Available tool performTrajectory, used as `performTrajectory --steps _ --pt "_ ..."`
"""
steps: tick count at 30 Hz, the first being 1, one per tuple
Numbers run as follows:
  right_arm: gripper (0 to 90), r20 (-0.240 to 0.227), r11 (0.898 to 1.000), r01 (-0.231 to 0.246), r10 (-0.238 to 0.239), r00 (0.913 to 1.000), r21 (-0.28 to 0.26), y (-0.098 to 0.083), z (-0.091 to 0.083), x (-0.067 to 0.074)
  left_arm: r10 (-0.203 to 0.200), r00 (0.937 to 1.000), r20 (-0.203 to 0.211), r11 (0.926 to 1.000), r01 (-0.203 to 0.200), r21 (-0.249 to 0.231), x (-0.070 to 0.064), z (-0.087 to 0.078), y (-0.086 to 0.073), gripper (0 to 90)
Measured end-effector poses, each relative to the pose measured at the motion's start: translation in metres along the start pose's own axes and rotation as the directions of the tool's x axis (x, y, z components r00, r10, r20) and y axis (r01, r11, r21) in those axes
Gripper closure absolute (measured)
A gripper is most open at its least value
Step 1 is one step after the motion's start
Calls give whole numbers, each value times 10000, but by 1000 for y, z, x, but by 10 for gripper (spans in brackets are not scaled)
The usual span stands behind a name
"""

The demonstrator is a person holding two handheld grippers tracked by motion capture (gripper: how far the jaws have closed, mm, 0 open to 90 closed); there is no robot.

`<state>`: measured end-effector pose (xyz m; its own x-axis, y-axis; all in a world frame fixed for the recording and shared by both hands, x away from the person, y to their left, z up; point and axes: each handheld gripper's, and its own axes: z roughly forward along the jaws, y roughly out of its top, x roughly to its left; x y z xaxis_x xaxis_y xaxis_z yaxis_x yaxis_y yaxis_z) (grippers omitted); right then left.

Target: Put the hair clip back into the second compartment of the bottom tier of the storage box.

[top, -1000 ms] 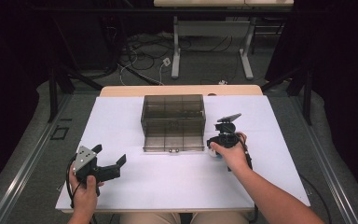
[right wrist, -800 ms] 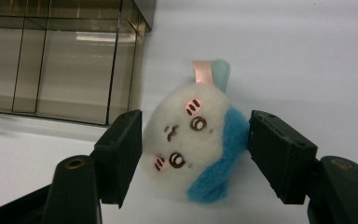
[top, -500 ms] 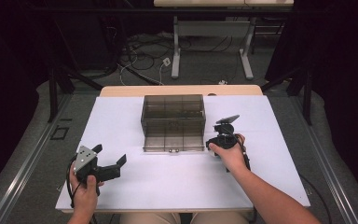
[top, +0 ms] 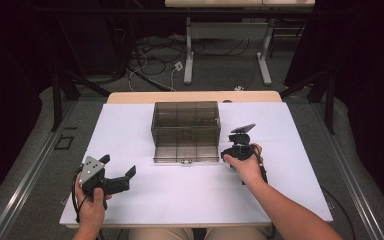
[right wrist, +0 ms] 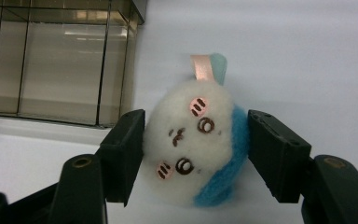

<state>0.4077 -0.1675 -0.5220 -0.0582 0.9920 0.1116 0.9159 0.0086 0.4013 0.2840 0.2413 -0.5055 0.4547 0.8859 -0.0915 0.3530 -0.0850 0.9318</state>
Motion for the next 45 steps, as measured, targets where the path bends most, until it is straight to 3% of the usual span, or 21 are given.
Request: performTrajectory --steps 14,17,35,45 --pt "495 14 10000 -89 89 10000 45 0 -2 2 21 10000 -13 10000 -21 31 0 0 0 4" --pt "514 97 9999 167 -167 9998 13 -1 -3 2 59 10000 -27 10000 -59 30 0 1 0 4" --pt "530 63 9996 208 -207 9998 -164 0 -6 2 3 10000 -20 10000 -3 50 0 1 -1 4" --pt "529 -17 9984 368 -369 9993 -440 7 -20 3 0 10000 -27 10000 0 92 0 2 -1 4"
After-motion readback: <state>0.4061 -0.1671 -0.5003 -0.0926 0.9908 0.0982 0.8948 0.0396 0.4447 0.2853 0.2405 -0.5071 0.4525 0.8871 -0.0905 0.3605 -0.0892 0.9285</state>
